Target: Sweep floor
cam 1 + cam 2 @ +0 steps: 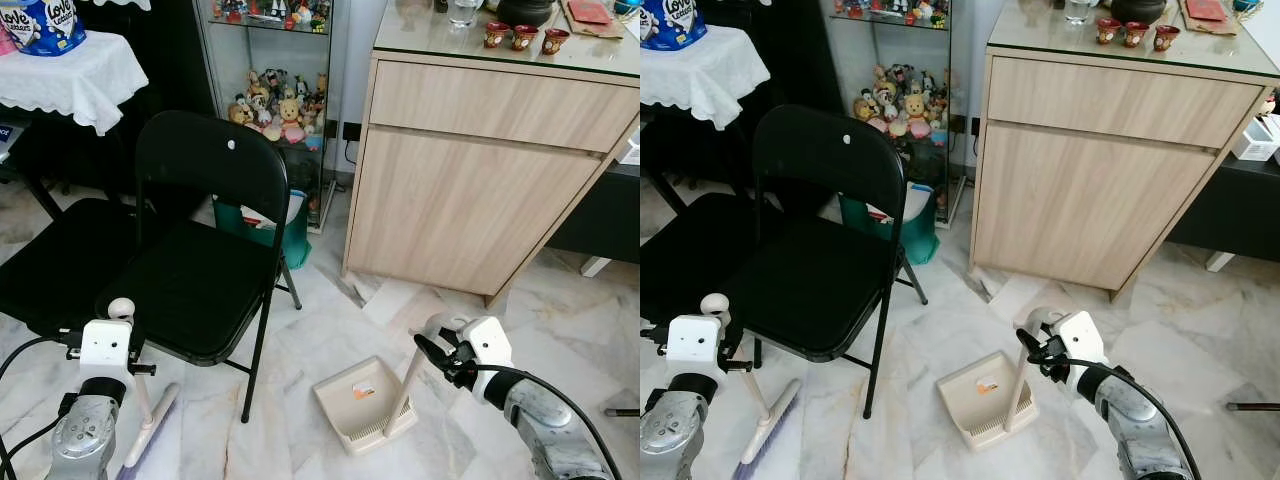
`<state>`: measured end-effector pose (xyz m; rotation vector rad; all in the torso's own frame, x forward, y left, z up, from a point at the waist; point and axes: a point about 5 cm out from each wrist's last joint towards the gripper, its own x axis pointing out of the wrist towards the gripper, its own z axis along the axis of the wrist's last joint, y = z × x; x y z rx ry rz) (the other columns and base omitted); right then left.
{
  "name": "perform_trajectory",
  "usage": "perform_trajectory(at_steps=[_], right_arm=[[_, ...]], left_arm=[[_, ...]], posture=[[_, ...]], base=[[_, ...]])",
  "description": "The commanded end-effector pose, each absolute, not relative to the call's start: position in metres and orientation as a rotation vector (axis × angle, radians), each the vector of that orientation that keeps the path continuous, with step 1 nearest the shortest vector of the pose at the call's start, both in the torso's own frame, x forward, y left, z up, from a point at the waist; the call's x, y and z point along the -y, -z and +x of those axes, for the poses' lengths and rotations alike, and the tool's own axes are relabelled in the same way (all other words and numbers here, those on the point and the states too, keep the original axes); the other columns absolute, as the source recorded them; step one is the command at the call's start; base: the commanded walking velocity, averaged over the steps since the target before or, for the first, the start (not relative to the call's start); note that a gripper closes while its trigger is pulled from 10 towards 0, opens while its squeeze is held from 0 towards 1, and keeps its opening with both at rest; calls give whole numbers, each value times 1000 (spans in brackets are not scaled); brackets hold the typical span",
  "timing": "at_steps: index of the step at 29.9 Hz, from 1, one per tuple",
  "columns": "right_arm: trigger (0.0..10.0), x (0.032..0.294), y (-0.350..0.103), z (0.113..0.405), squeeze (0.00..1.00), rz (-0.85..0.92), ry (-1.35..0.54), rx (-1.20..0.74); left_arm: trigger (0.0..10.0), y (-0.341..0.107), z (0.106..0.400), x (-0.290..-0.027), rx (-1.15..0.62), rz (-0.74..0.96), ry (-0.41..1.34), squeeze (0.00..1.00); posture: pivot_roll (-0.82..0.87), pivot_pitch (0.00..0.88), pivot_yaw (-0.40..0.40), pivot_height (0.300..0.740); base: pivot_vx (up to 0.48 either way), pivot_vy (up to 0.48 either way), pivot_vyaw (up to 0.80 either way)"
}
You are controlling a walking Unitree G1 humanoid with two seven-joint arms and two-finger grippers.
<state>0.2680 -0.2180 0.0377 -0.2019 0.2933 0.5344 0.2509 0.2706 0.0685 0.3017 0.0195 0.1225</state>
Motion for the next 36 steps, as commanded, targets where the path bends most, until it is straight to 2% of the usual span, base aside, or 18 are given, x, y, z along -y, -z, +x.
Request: perform_trajectory(at_steps=[1,2,3,4,12,14,16,23,29,36], right_arm=[[10000,216,-31,266,973,-221,-526,-315],[10000,216,-31,266,71,-230,-520,-312],[10000,216,-31,266,71,-230,-520,-312],[10000,216,-31,267,0,-241,-495,-310],[10000,215,-29,273,0,-303,-368,-291],[10000,217,-31,278,0,-333,-256,-259],[10000,217,-32,279,0,-344,-240,-253],[10000,225,-35,288,0,-408,11,-231],[10000,222,-28,290,0,-434,88,-271],[10000,213,-25,292,0,-429,90,-273]], left_arm=[[10000,-71,251,-275,-13,326,-122,0],[10000,-71,251,-274,-14,325,-121,0],[10000,-71,251,-274,-14,325,-121,0],[10000,-71,251,-274,-13,325,-118,0],[10000,-71,251,-274,-14,323,-115,0],[10000,-71,251,-274,-14,325,-115,0],[10000,-71,251,-274,-14,325,-115,0],[10000,-71,252,-274,-10,324,-114,0],[10000,-71,252,-273,-9,324,-115,0],[10000,-71,252,-275,-9,325,-118,0]], posture=[[-6,110,6,740],[-6,110,6,740],[-6,110,6,740],[-6,110,6,740],[-6,110,6,740],[-7,110,8,740],[-7,110,8,740],[-7,110,8,740],[-4,105,6,740],[-1,101,5,740]], base=[[0,0,0],[0,0,0],[0,0,0],[0,0,0],[0,0,0],[0,0,0],[0,0,0],[0,0,0],[0,0,0],[0,0,0]])
